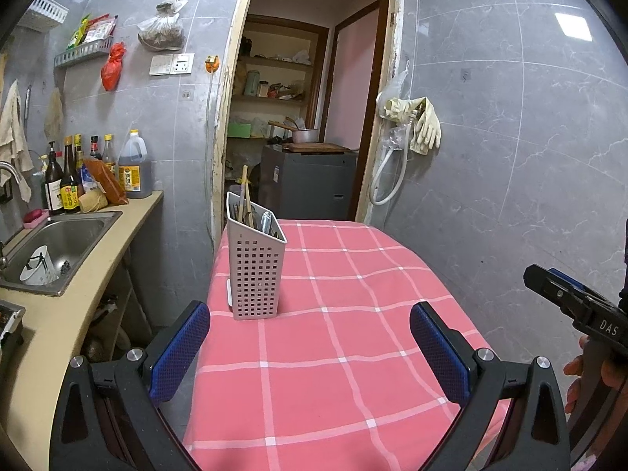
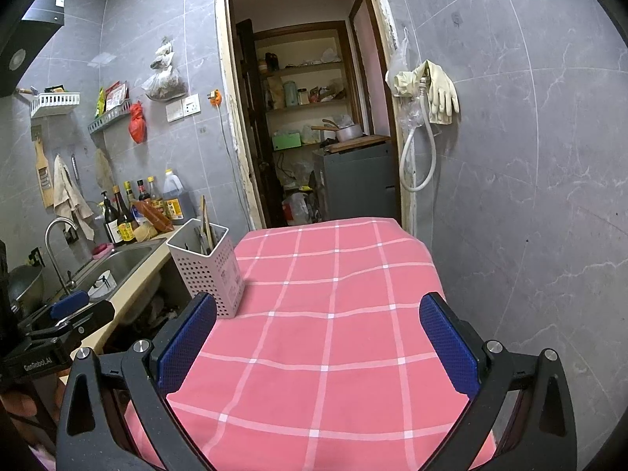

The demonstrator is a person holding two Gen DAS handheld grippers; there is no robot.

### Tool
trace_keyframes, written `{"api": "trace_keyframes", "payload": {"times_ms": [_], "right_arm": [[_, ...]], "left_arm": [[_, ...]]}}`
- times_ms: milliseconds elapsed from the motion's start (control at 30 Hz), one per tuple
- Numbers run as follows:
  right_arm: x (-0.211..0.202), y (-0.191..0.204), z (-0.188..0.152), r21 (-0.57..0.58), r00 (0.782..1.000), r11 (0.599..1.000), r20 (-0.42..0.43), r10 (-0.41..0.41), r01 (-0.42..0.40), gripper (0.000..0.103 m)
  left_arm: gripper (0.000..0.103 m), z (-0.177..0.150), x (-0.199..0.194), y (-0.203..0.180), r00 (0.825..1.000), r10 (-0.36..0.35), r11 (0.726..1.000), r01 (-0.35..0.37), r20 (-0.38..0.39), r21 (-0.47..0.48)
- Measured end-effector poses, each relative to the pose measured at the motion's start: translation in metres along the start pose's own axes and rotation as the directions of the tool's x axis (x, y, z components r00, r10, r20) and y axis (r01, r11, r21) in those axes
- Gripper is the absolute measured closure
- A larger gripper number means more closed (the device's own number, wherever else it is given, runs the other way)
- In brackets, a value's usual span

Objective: Organize utensils

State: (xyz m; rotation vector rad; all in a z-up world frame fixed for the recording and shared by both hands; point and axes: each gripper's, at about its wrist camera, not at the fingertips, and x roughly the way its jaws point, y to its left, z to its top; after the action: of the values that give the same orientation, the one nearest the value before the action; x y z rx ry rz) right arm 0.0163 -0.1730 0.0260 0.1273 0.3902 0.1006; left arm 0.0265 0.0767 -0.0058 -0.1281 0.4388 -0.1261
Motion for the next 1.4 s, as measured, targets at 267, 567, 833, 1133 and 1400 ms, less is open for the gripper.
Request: {"api": "trace_keyframes", "payload": {"times_ms": [267,567,833,1133,1400], "right_arm": [[0.0003,-0.0002,-0.0016,0.002,1.000,1.000,-0.005,-0.001,0.001,0.001],[0.0018,-0.0019,-0.0053,-0.001,1.000,1.000,-0.009,-0.001,0.001,0.001],[0.0013,-0.0017,-0.0043,0.001,1.000,1.000,-0.011,-0.002,0.002,0.001],[0.0025,-0.0021,-0.0051,0.000,1.000,1.000,-0.012,-0.002,0.002,0.001],[0.0025,-0.0019,-0.0045,-0.001,1.000,1.000,-0.013,-0.002,0.002,0.001]], "left_arm": [[0.001,-0.0003,0.0004,-0.0001,1.000,-0.001,1.000,0.001,0.000,-0.002],[0.001,-0.0008,0.0012,-0.0002,1.000,0.003,1.000,-0.003,0.001,-0.002],[0.000,-0.0012,0.0010,-0.0008,1.000,0.005,1.000,-0.005,0.000,-0.002],[0.001,-0.0010,0.0008,-0.0003,1.000,0.004,1.000,-0.004,0.001,-0.003],[0.000,-0.0018,0.0003,0.0007,1.000,0.005,1.000,-0.005,0.002,-0.005]]}}
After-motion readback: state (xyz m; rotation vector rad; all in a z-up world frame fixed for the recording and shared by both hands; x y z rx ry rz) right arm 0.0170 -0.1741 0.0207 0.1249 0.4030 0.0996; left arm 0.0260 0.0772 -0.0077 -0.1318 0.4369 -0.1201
